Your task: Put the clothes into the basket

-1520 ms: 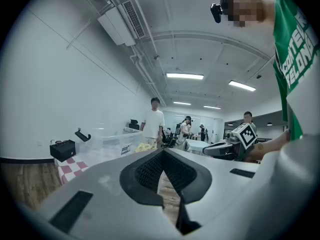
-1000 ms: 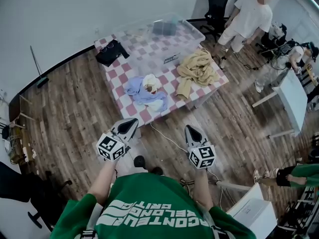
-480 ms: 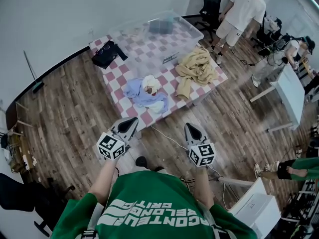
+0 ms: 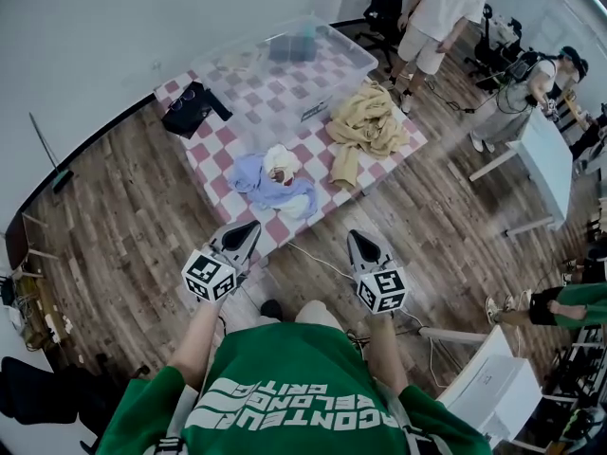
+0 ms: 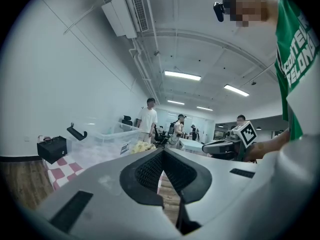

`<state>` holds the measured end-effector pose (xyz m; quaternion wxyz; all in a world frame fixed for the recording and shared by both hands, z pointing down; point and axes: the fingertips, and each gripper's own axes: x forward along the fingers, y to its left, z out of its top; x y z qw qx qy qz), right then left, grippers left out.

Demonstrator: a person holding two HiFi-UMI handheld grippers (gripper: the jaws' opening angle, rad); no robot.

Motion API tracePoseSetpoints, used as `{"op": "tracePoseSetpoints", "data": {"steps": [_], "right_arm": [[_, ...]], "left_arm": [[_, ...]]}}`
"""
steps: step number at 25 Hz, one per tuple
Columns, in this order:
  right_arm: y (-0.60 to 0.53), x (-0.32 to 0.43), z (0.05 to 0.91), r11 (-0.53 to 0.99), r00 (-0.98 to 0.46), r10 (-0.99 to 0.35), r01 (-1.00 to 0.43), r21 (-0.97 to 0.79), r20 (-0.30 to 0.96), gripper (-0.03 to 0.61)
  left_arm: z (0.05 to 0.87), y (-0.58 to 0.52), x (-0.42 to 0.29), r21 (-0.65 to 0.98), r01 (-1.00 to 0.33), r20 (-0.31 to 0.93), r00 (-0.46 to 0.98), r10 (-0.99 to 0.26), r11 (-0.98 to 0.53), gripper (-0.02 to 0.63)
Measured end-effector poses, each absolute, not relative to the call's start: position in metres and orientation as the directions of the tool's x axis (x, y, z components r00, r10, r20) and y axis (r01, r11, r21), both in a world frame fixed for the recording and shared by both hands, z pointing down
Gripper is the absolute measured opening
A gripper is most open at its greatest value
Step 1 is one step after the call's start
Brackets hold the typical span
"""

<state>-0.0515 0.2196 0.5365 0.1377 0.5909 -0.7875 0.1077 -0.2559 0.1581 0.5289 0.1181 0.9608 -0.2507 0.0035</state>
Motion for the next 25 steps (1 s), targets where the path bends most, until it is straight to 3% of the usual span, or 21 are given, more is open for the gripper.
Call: {"op": "tracePoseSetpoints", "data": {"steps": [13,25], "right_arm": [[0.18,-0.006,0.546,0.262,-0.256,-0.906,-0.965,-0.029,0.337,0.009],[0.097,0.054,0.55,0.354,-0.353,-0.872,-0.933,-0.061,0.338,0.009]], "left_arm": [[0.537,0.117,-0.207,0.223,-0.465,0.098,0.885,-0.454,-0.857,0.002],[0.545,0.053,-0.144,0.232,-0.524,0.12,0.852,-0.51,-0.82,0.003]]}}
